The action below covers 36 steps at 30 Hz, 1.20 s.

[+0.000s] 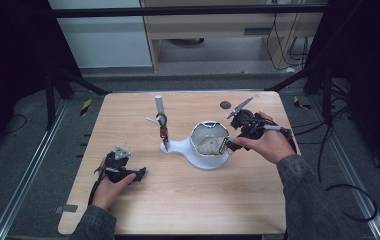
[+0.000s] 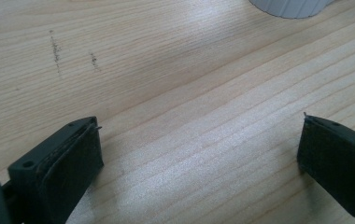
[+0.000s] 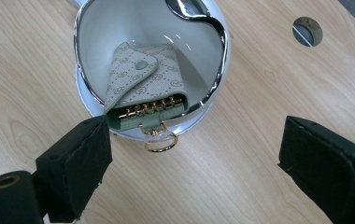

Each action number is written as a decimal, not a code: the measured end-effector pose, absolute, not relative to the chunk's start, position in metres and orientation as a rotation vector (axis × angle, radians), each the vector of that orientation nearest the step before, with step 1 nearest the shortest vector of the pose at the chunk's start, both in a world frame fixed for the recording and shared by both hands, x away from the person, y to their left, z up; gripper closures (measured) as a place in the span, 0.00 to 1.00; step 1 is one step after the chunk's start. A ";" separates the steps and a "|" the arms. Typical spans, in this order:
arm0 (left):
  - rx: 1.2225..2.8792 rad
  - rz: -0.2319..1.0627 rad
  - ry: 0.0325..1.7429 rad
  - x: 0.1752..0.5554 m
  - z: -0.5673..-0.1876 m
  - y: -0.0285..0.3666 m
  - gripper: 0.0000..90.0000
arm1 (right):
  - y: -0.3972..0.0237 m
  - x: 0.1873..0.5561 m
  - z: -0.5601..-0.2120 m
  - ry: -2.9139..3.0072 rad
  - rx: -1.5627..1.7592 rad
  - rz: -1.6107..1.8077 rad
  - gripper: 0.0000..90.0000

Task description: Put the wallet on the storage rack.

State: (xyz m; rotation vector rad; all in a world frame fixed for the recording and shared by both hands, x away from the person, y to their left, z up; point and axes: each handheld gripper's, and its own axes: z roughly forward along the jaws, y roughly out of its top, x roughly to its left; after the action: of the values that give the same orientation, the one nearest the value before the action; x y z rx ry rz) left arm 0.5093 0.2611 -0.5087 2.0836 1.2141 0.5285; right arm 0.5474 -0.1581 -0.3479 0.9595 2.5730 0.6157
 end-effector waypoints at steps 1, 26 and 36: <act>2.089 0.529 1.212 0.509 -0.508 0.261 0.00 | -0.160 0.547 -0.349 2.563 0.972 0.621 0.10; 2.092 0.528 1.210 0.509 -0.508 0.261 0.00 | -0.211 0.519 -0.382 2.395 1.149 0.744 0.13; 2.092 0.528 1.210 0.509 -0.508 0.261 0.00 | -0.222 0.511 -0.404 2.380 1.196 0.765 0.17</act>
State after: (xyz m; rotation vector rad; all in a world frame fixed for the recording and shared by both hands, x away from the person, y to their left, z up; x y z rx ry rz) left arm 0.5092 0.2612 -0.5084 2.0919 1.2099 0.5282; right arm 0.5112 -0.2217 -0.4045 1.1955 2.3804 0.7653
